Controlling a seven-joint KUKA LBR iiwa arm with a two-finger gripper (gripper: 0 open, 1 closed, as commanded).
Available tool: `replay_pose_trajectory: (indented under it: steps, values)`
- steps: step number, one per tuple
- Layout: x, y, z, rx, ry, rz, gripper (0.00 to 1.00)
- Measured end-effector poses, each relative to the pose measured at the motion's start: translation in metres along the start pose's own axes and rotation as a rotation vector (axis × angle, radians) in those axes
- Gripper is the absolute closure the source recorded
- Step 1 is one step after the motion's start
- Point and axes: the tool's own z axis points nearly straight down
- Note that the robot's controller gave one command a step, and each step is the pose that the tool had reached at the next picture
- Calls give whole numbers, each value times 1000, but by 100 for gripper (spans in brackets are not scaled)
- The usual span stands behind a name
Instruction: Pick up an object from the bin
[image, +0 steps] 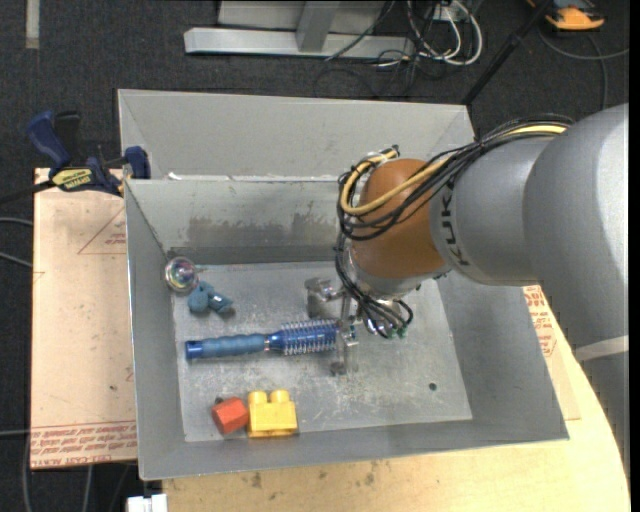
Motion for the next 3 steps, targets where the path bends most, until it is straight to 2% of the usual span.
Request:
replay_pose_trajectory:
  steps: [1, 2, 3]
  values:
    - [-27, -14, -4, 4, -7, -128, 0]
    - [-26, -14, -4, 4, -5, -130, 100]
    - [-28, -13, -144, 7, -13, -140, 100]
